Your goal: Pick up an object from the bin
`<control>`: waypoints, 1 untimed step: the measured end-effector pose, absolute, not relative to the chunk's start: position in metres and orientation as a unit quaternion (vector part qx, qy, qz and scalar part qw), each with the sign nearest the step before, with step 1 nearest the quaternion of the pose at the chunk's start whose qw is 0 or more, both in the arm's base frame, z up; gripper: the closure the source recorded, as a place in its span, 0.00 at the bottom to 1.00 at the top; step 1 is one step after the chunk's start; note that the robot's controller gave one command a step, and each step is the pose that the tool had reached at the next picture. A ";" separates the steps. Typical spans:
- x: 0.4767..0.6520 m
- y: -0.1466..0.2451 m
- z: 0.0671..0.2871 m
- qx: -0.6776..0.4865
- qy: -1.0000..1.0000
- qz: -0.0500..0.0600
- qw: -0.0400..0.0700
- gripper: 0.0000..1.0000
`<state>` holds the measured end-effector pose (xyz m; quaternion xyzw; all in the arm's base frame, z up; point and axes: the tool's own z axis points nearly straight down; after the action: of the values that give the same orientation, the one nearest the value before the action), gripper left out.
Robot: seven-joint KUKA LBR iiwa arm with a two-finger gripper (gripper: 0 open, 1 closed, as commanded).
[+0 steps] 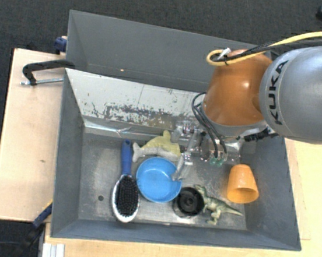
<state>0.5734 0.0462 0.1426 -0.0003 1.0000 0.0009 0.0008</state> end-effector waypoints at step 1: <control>0.551 0.090 0.121 -0.018 1.000 0.001 -0.001 0.00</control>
Offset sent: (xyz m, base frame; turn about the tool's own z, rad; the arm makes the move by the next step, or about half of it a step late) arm -0.0216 0.0399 -0.0211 -0.0294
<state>0.5510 0.0901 0.1212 -0.0182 0.9998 0.0014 -0.0014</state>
